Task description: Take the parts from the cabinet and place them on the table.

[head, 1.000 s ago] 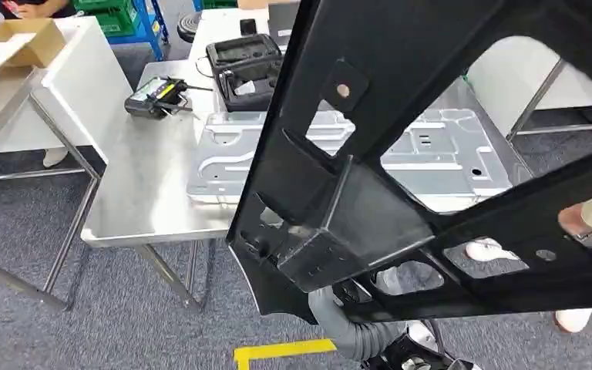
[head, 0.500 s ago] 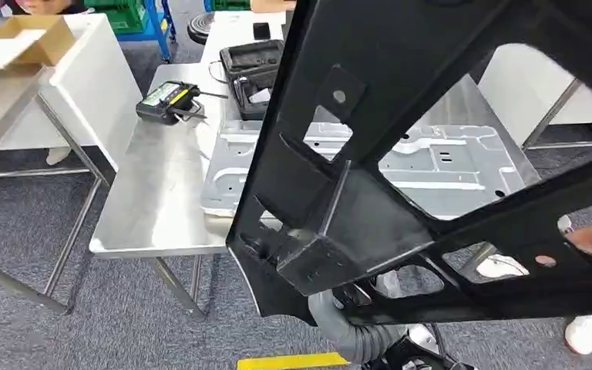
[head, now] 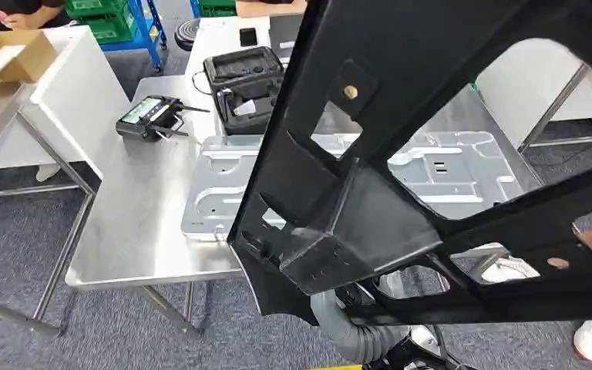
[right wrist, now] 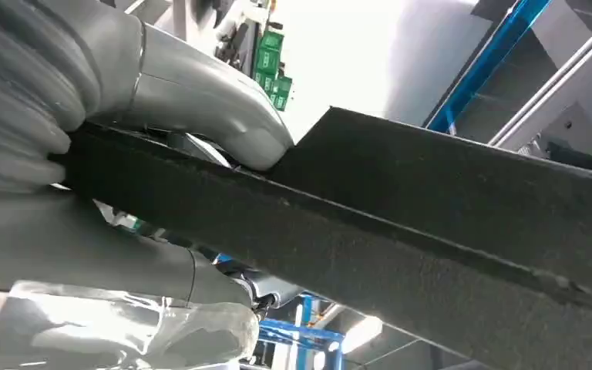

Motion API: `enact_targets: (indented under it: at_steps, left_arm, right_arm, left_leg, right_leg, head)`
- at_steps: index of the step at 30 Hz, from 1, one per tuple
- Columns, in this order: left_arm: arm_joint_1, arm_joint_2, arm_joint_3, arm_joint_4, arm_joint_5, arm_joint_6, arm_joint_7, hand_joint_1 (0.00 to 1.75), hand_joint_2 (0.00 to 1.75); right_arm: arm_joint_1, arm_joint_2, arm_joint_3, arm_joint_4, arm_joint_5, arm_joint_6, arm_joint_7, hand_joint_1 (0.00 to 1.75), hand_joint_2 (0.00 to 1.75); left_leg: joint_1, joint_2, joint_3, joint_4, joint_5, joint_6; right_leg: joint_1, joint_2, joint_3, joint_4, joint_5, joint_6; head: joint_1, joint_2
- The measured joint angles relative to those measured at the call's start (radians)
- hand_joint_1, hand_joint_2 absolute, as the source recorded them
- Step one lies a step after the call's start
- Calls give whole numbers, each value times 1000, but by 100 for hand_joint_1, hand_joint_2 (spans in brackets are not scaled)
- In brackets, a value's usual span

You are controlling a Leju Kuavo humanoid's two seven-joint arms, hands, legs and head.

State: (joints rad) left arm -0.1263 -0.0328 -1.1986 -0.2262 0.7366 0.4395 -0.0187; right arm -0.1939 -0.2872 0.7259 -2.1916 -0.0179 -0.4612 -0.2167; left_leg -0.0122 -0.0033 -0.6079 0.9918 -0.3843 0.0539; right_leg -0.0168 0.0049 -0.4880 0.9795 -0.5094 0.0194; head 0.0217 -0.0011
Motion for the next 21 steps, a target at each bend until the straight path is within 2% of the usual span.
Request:
enact_targets:
  at_steps: [1, 2, 3, 4, 5, 6, 7, 8, 9, 10, 11, 12, 13, 14, 15, 16, 17, 18, 19, 20, 21]
  left_arm:
    - [0, 1, 0, 0, 1, 0, 0, 0, 175]
    - [-1, 2, 0, 0, 2, 0, 0, 0, 175]
    - [-1, 2, 0, 0, 2, 0, 0, 0, 175]
    - [-1, 2, 0, 0, 0, 0, 1, 0, 175]
    - [0, 1, 0, 0, 0, 0, 1, 0, 175]
    - [1, 1, 0, 0, 0, 0, 1, 0, 175]
    - [1, 2, 0, 0, 0, 0, 3, 0, 175]
    - [2, 2, 0, 0, 0, 0, 4, 0, 175]
    - [4, 2, -1, 0, 0, 0, 5, 0, 175]
    - [6, 2, -1, 0, 0, -1, 7, 0, 175]
    - [7, 2, -1, 0, 0, -2, 7, 0, 175]
    - [9, 1, -1, 0, 0, -2, 7, 0, 175]
    - [10, 1, -1, 0, 0, -3, 7, 0, 175]
    - [11, 1, -1, 0, 0, -3, 7, 0, 175]
    - [14, 1, -2, 0, 0, -3, 7, 0, 175]
    - [14, 1, -2, 0, 0, -3, 7, 0, 175]
    - [12, 1, -2, 0, 0, -3, 7, 0, 175]
    - [13, 1, -2, 0, 0, -3, 7, 0, 175]
    - [12, 1, -2, 0, 0, -3, 6, 0, 175]
    - [10, 1, -2, 0, 0, -3, 6, 0, 175]
    - [9, 1, -2, 0, 0, -3, 6, 0, 175]
  right_arm:
    - [2, 0, 0, 0, 0, 0, 0, 175, 175]
    - [0, 0, 0, 0, -1, 0, 0, 175, 175]
    - [1, 0, 1, -1, -1, 0, 0, 175, 175]
    - [0, 0, 1, -2, -1, 0, 0, 175, 175]
    - [-3, 0, 0, -3, 0, 0, 0, 175, 175]
    - [-5, 0, 0, -3, 0, 0, -1, 175, 175]
    - [-8, 0, 0, -3, 0, -1, -2, 175, 175]
    - [-8, 0, 0, -3, 0, -1, -2, 175, 175]
    - [-5, 0, 0, -3, 0, -1, -2, 175, 175]
    - [-4, 0, 0, -3, -1, -2, -1, 175, 175]
    - [-3, -1, 0, -3, -1, -3, -1, 175, 175]
    - [-3, 0, 0, -3, -1, -3, -1, 175, 175]
    - [-3, -1, 0, -3, -1, -3, 0, 175, 175]
    - [-3, -1, 0, -3, 0, -4, 0, 175, 175]
    - [-3, -2, 0, -3, 2, -5, 2, 175, 175]
    - [-1, -2, -1, -3, 5, -6, 2, 175, 175]
    - [1, -2, -2, -3, 6, -8, 4, 175, 175]
    - [1, -4, -3, -3, 7, -9, 6, 175, 175]
    - [-1, -4, -4, -3, 6, -10, 7, 175, 175]
    - [0, -4, -5, -4, 7, -10, 7, 175, 175]
    - [-1, -5, -5, -5, 8, -10, 7, 175, 175]
  left_leg:
    - [-8, 0, 0, -4, -35, 2]
    - [-10, 0, 4, -7, -36, 5]
    - [-9, -2, 7, -21, -28, 12]
    - [-7, -1, 17, -26, -33, 19]
    - [1, -4, 46, -37, -26, 21]
    - [2, -4, 63, -45, -29, 25]
    - [2, -4, 70, -46, -33, 30]
    - [3, -4, 75, -47, -39, 33]
    - [3, -4, 81, -47, -48, 33]
    - [3, -5, 90, -47, -57, 34]
    - [3, -6, 101, -47, -67, 33]
    - [4, -8, 116, -46, -78, 32]
    - [4, -9, 132, -46, -90, 29]
    - [5, -9, 149, -47, -103, 25]
    - [4, -9, 151, -48, -115, 20]
    - [0, -9, 167, -41, -128, 13]
    - [-1, -8, 164, -49, -137, 5]
    - [2, -7, 178, -50, -137, -1]
    - [1, -6, 178, -40, -133, -5]
    - [3, -6, 179, -32, -136, -8]
    - [6, -5, 160, 8, -139, -14]
  right_leg:
    - [2, 4, 3, -4, -3, 7]
    - [-1, 2, 0, -10, -8, 14]
    - [1, 1, 8, 3, 1, 22]
    - [4, 1, 14, 0, 10, 28]
    - [2, -1, 18, 7, -2, 30]
    - [3, -1, 10, 45, -7, 31]
    - [2, -1, -27, 108, -22, 31]
    - [0, -1, -77, 181, -44, 32]
    - [0, -1, -130, 249, -77, 39]
    - [0, -1, -171, 289, -108, 41]
    - [-1, -1, -192, 288, -113, 43]
    - [-3, -1, -194, 247, -88, 50]
    - [-5, -1, -179, 180, -39, 51]
    - [-5, -2, -156, 97, 30, 48]
    - [-5, -4, -142, 18, 117, 45]
    - [-1, -7, -145, 1, 114, 39]
    - [5, -3, -140, 2, 111, 31]
    - [4, -2, -138, -1, 112, 23]
    - [6, 0, -133, -3, 106, 16]
    - [1, 2, -122, -4, 104, 11]
    - [0, 1, -111, -7, 99, 5]
  head:
    - [0, 0]
    - [0, 0]
    - [-1, 0]
    - [2, 0]
    - [1, 0]
    - [3, 0]
    - [5, 0]
    - [4, 0]
    - [5, 0]
    - [4, 0]
    - [5, 0]
    - [5, 0]
    - [5, 0]
    - [5, 0]
    - [5, 0]
    - [1, 0]
    - [3, 0]
    - [2, 0]
    - [3, 0]
    - [2, 0]
    - [3, 0]
